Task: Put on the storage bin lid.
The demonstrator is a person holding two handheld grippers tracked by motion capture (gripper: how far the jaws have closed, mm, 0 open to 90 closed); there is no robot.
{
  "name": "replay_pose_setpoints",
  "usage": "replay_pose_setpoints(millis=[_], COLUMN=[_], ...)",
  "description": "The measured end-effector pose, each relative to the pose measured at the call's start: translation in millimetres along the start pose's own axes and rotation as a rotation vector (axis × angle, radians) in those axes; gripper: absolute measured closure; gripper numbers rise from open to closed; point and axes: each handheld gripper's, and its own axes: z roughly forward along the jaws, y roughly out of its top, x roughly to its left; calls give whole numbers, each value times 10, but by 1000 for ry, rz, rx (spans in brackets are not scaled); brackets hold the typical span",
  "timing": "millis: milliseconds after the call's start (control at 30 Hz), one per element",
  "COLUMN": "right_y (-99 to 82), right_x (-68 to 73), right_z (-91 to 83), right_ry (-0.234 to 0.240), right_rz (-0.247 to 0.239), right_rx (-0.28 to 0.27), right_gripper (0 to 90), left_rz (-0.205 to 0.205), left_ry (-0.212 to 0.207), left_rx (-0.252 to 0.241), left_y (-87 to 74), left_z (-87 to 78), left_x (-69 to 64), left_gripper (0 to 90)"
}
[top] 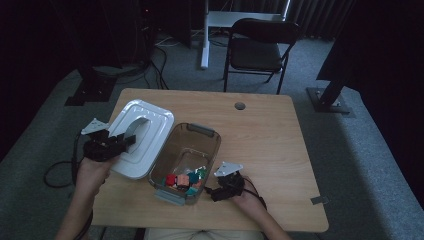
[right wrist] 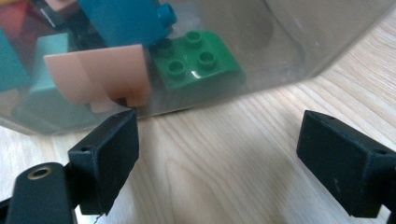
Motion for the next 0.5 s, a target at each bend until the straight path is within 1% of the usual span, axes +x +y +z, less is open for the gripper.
replay_pose_setpoints(millis=[33,67,133,200,233,333,433,500], right_y=[9,20,44,82,104,190,285,337], right_x=[9,18,44,83,109,197,253,259], right_z=[16,30,60,96,115,181,252,300], right_ry=[2,3,6,4,10,22,29,26], right_rz=[1,7,7,7,-3,-35,-47,-38], right_rx=[-4,-3,-6,-8,-11,-8,-13,-14], right_gripper=[128,128,127,127,127,127,121,121], left_rz=[1,-1,10,16,24,25,35,44], left_ry=[4,2,-6,-30,-40,-85,-103,-119], left_rx=[-5,-8,-8,-1,5,29,45,54], left_y=[22,41,63,61,56,38,39,42], left_z=[-20,-34,-35,-3,23,108,176,209], left_x=[-2,-9,-55,-113,-143,-216,-265,-296], left_gripper=[680,680,680,680,680,679,680,679])
